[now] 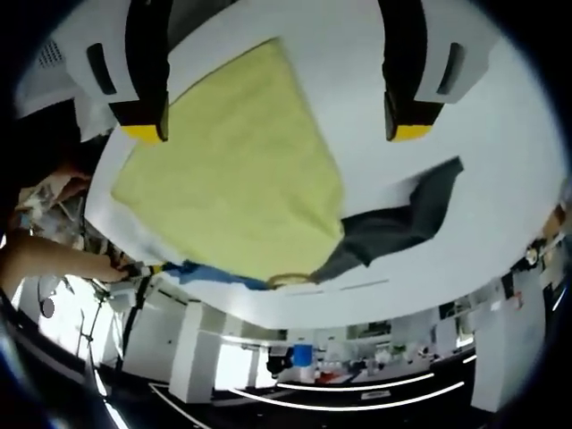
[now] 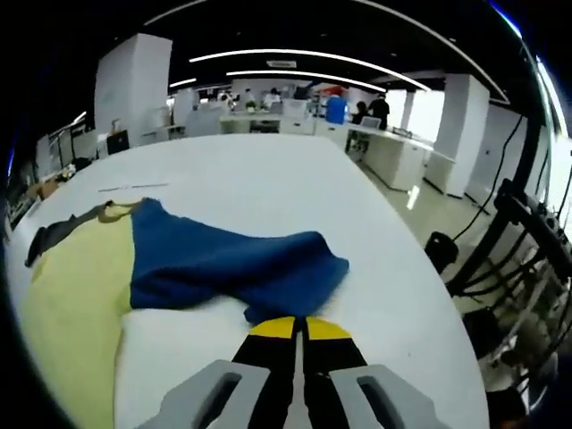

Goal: Fold the garment on the visible template until the final outline fits inside the template.

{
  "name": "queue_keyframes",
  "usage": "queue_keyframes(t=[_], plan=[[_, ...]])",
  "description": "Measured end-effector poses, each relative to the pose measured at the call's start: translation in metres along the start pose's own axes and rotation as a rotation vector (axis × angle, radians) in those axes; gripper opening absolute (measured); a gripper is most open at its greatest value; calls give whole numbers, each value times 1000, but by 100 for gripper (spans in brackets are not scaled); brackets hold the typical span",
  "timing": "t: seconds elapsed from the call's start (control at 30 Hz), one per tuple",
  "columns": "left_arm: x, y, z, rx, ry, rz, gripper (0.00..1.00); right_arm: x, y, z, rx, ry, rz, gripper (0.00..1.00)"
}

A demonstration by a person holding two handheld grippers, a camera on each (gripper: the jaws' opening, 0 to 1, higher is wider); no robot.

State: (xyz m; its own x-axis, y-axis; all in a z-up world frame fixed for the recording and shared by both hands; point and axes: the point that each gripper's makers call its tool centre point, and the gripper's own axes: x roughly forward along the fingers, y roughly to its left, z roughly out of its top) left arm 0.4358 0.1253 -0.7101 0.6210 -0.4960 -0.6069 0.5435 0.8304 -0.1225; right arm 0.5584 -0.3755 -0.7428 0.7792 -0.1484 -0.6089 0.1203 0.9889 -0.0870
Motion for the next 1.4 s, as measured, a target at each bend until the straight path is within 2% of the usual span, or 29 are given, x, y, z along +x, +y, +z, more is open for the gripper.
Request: queue_keyframes(t=[0.1,0.47,0.63,0.7,0.77,0.93,1.2,1.4], plan=[[-1,-2,9,-11,-48,-8,98,-6,-8,-3,11,4,-18,0],[-4,0,8,-5,-53,-5,98,-20,-33,-11,69,1,-65,0],[-8,-13,15,30,-94,-52,99,-21,-46,-13,80,12,-88,0],[-7,-14,16,25,-101,-65,99,-18,-46,-13,57,12,-70,0],[-7,-15,17,29,-101,-71,99,-15,-47,-14,44,29,-59,0],[-7,-15,17,63,-84,-71,99,-11,-56,-12,74,45,-58,0],[-7,-17,15,64,-73,-73,99,-8,-62,-15,95,79,-52,0],[-7,-17,16,69,-75,-72,99,-12,-57,-8,131,52,-41,0]])
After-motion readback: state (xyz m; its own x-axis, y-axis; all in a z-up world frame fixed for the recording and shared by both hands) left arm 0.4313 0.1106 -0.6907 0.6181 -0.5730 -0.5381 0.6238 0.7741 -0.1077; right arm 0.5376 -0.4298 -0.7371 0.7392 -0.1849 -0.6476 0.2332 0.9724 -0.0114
